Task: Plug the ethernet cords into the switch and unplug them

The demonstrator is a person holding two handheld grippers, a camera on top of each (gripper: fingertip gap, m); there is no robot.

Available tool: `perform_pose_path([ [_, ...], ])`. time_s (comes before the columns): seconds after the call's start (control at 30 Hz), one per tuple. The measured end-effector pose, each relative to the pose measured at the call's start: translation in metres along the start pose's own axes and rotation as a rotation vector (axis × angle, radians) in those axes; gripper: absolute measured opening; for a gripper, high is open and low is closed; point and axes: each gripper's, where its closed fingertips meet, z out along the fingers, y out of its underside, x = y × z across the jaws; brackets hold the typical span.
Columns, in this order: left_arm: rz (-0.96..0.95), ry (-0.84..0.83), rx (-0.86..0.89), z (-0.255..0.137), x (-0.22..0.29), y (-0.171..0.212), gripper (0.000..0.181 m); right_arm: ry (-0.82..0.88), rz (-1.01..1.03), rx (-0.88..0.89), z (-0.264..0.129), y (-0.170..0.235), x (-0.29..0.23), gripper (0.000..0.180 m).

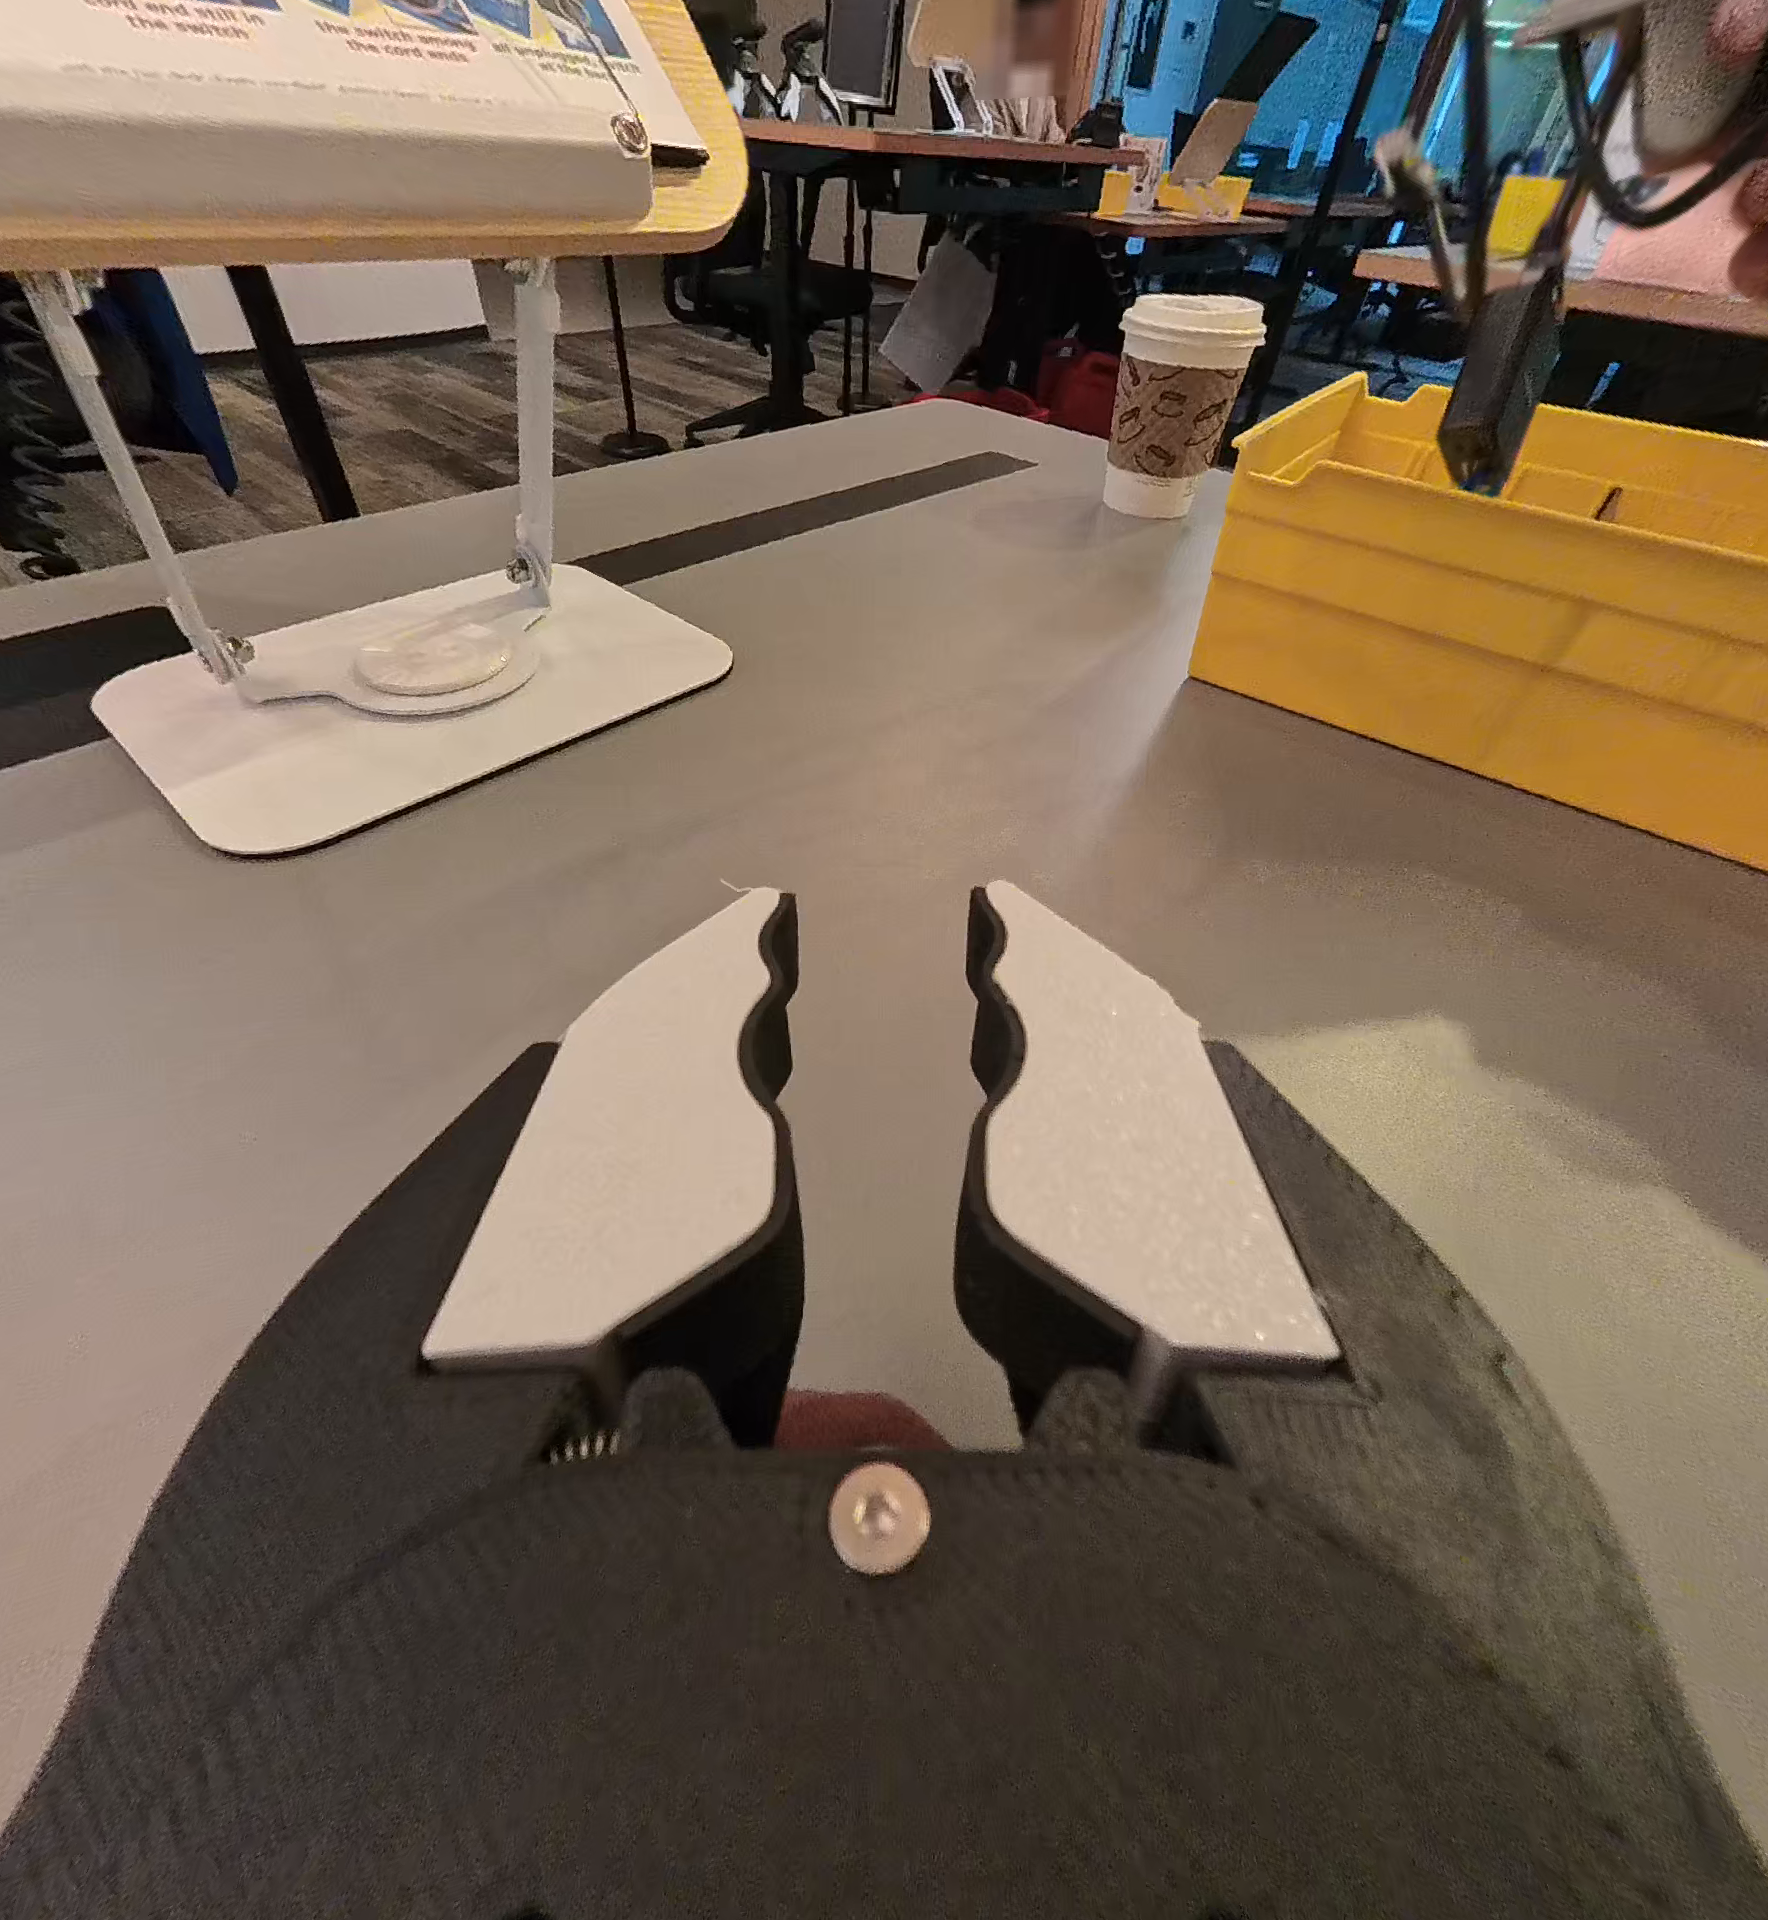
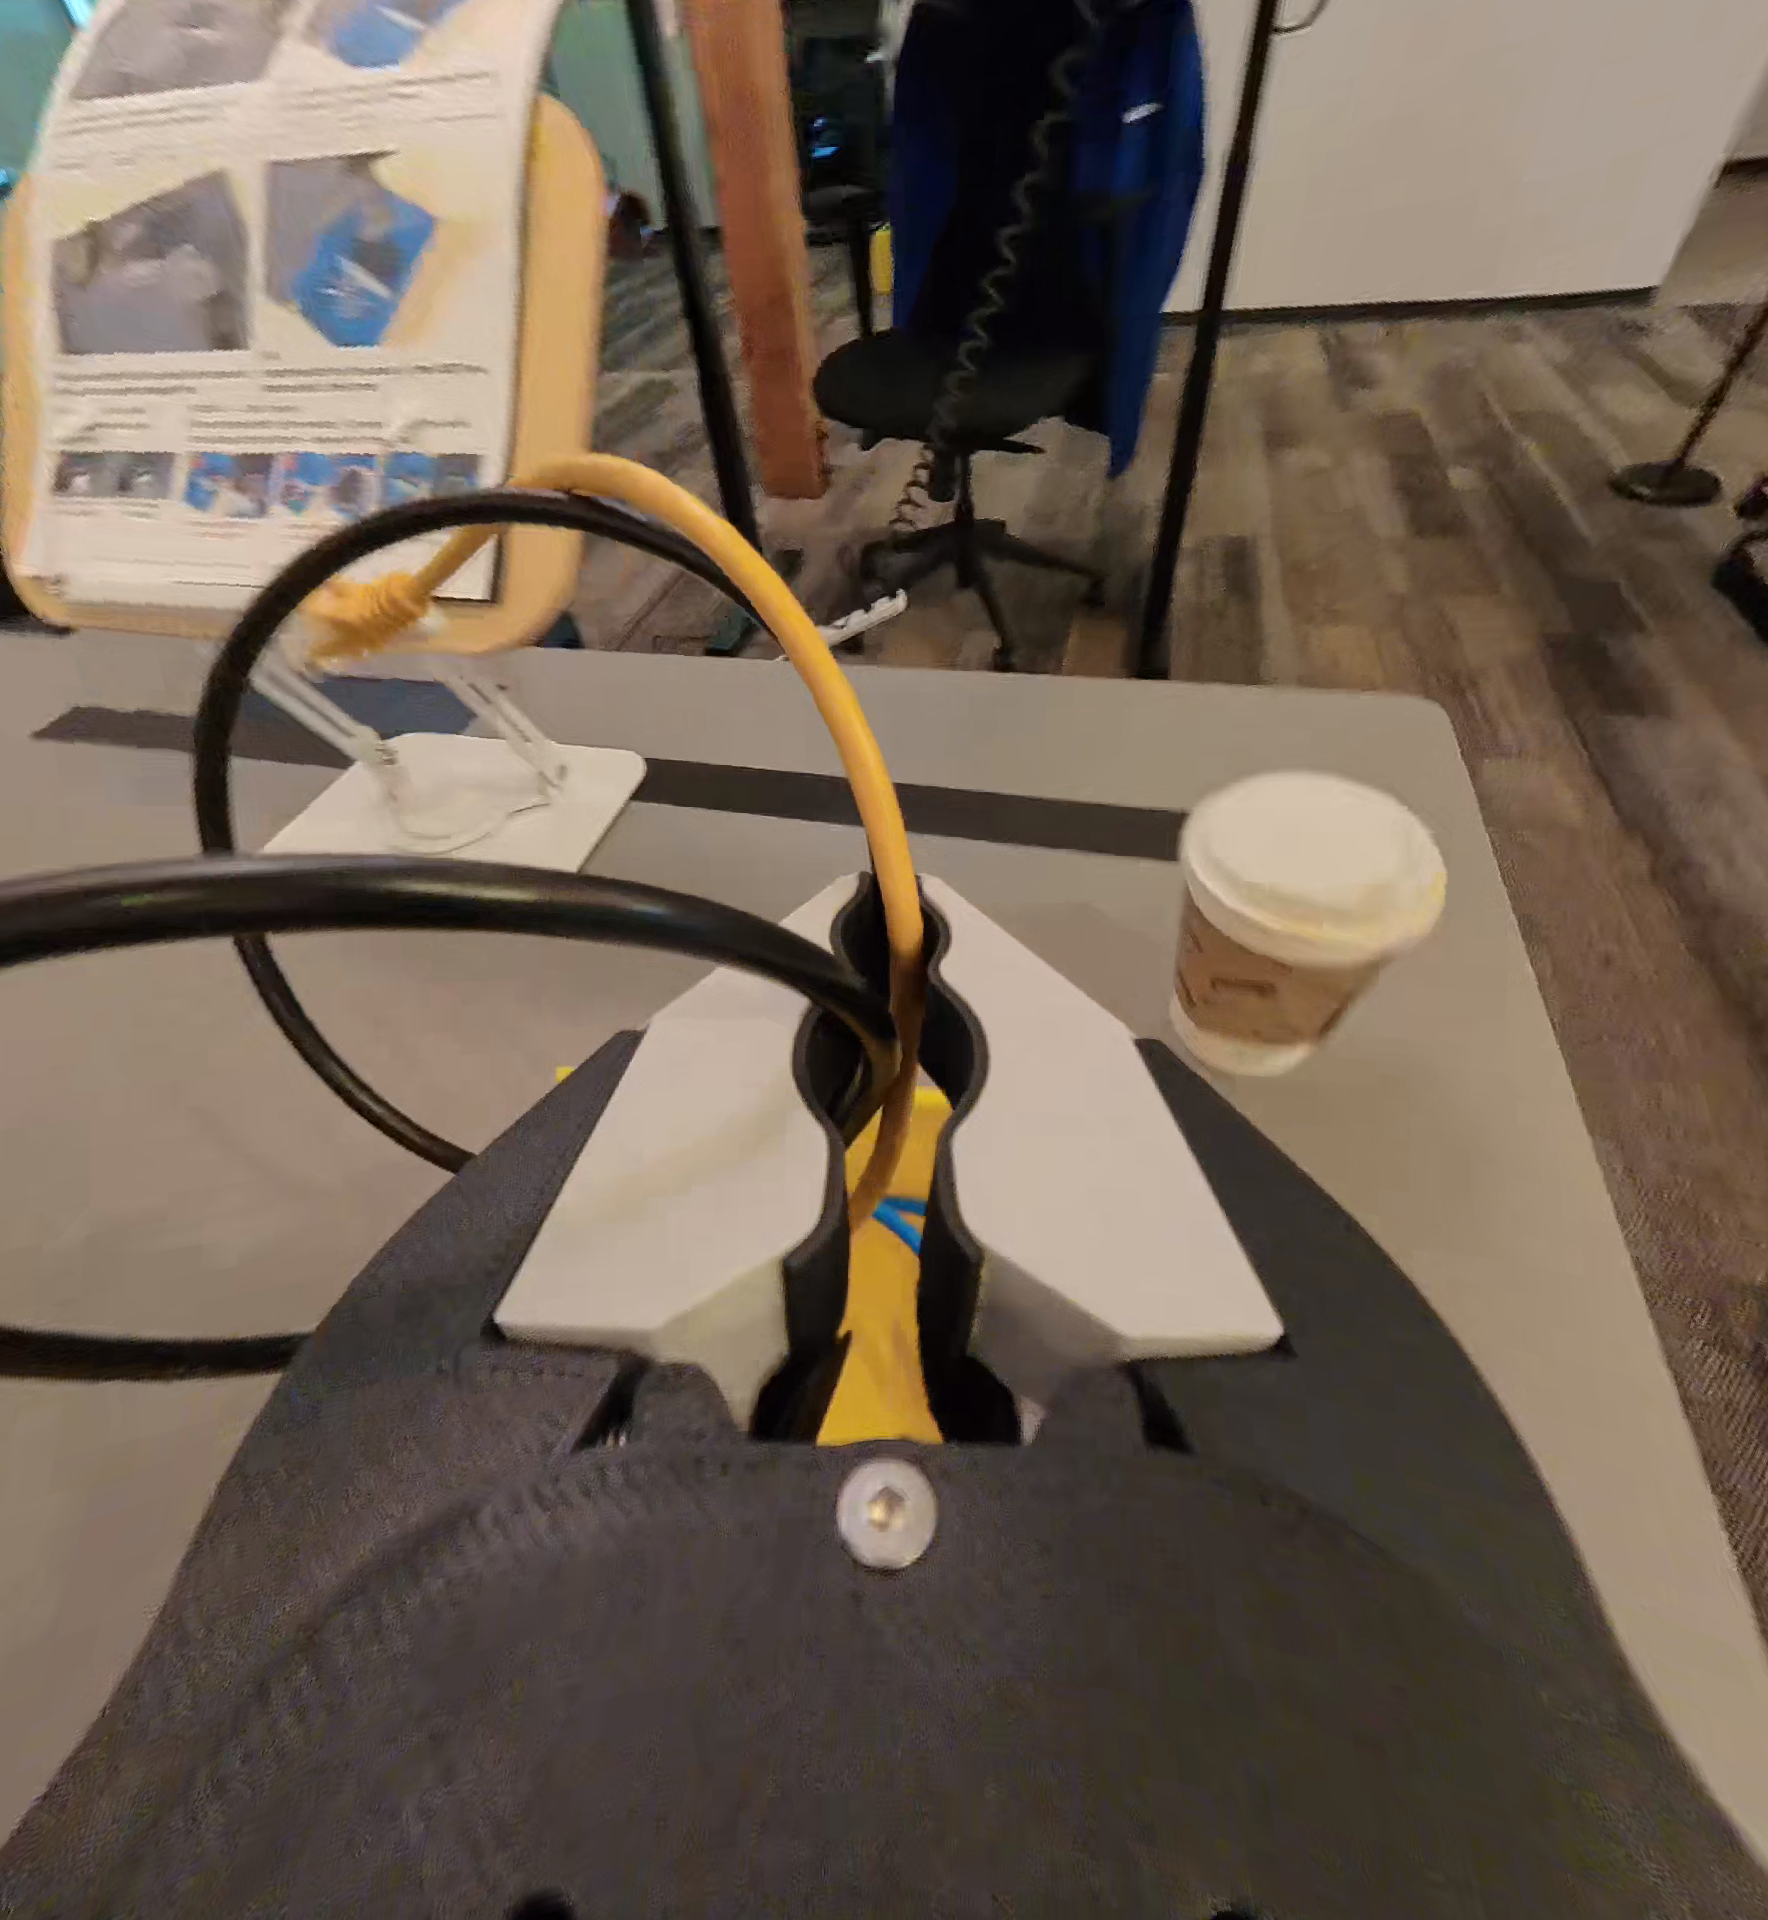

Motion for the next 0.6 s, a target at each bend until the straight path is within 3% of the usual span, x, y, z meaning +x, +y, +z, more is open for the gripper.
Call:
perform_pose_path([
  [0.13, 0.026, -0.004, -0.013, 0.002, 0.004, 0.003, 0.031, 0.140, 0.038, -0.024, -0.004, 0.054, 0.033, 0.001],
  [0.37, 0.054, -0.018, -0.029, 0.005, 0.006, 0.005, 0.031, 0.328, -0.391, -0.535, 0.007, 0.141, 0.045, 0.005],
  [0.43, 0.063, -0.020, -0.038, 0.007, 0.007, 0.006, 0.031, 0.354, -0.466, -0.703, 0.004, 0.161, 0.048, 0.006],
  [0.6, 0.091, -0.018, -0.045, 0.007, 0.011, 0.005, 0.031, 0.352, -0.561, -0.932, 0.005, 0.195, 0.049, 0.006],
])
